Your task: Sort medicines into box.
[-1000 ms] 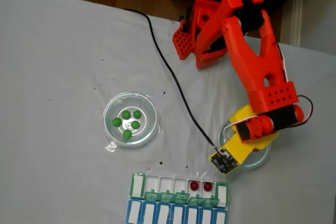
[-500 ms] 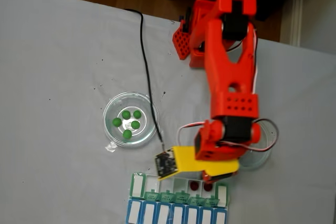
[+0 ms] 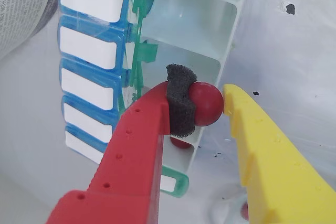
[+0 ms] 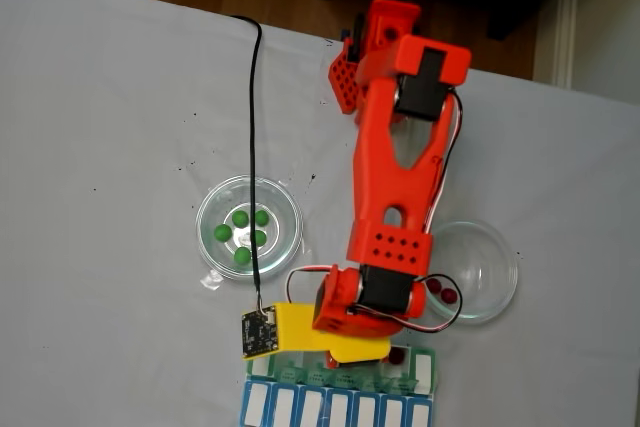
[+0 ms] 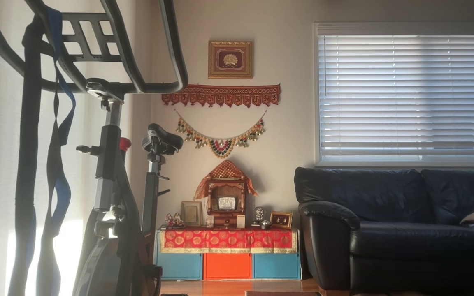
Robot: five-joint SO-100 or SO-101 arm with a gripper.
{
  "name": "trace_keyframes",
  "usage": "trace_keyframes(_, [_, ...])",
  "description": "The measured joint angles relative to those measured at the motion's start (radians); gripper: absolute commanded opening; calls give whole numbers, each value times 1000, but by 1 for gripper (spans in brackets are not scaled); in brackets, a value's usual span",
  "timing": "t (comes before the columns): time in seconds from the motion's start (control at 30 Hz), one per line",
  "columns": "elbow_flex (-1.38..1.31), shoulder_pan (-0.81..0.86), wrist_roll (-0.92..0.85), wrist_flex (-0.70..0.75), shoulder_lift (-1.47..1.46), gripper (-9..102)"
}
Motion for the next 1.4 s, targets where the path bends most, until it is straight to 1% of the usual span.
trace_keyframes(0.13, [-14,-15,0,21,-15,1])
trace_keyframes(0.37, [-17,-31,-11,9,-63,1])
trace_keyframes(0.47, [-67,-32,-11,5,-103,1])
trace_keyframes(0.6, [-163,-32,-3,46,-146,1])
trace_keyframes(0.73, [-209,-31,26,52,-149,1])
trace_keyframes(1.03, [-202,-32,37,12,-149,1])
trace_keyframes(1.4, [-175,-60,11,9,-149,1])
